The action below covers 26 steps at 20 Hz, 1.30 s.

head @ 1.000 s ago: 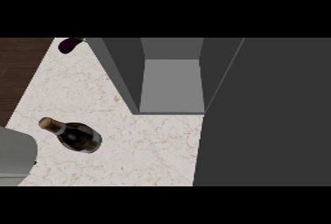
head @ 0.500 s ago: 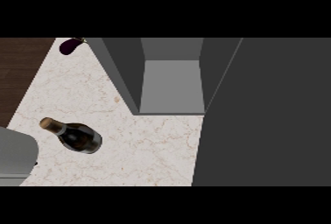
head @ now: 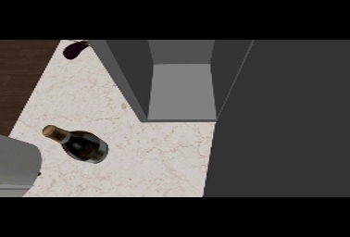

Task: Pick up the wine, place it into the cabinet and close the cabinet

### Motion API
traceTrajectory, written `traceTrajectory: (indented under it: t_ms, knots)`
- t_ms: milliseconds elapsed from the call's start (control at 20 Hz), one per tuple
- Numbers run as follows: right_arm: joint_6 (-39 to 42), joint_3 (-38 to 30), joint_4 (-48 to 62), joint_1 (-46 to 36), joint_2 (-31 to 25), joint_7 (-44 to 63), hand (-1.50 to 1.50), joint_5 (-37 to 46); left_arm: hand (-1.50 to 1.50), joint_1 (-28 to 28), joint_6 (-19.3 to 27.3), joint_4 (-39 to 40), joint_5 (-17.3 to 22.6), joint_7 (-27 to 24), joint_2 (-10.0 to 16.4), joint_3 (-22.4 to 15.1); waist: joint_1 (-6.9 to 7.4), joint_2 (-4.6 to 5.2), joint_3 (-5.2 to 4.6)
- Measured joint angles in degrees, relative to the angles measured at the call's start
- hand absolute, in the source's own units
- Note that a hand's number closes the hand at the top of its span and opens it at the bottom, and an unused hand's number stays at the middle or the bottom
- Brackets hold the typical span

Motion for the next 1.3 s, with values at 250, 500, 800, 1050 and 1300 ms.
traceTrajectory:
  t_ms: [250,500,800,1050,1300]
  knots:
    - [-0.5,-0.2,0.3,-2.2,0.1,0.9,-1.5,0.1,-1.5,-0.4,-2.5,1.4,-5.3,-0.9,-1.1,-0.2,-0.14,-0.1,0.38]
    - [-0.5,-0.4,0.6,-3.1,0.3,1.5,-1.5,0.0,-1.5,-0.3,-5.1,3.1,-10.4,-2.5,-2.7,-0.4,-0.63,-0.07,0.63]
    - [-0.4,-0.5,0.6,-3.4,0.5,1.6,-1.5,0.0,-1.5,-2.8,-7.9,11.6,-15.9,-5.8,-6.8,-2.4,-1.16,0.43,-0.04]
    - [-0.9,-0.4,0.4,-4.3,0.2,3.0,-1.5,-0.1,-1.5,-4.2,-12.4,20.3,-23.1,-12.7,-10.5,-2.8,-0.99,0.62,-0.57]
    - [-1.1,-1.8,0.3,-5.5,-0.5,3.4,-1.5,-0.2,-1.5,-7.8,-15.9,30.8,-30.8,-19.8,-12.2,-2.8,-0.85,0.74,-0.8]
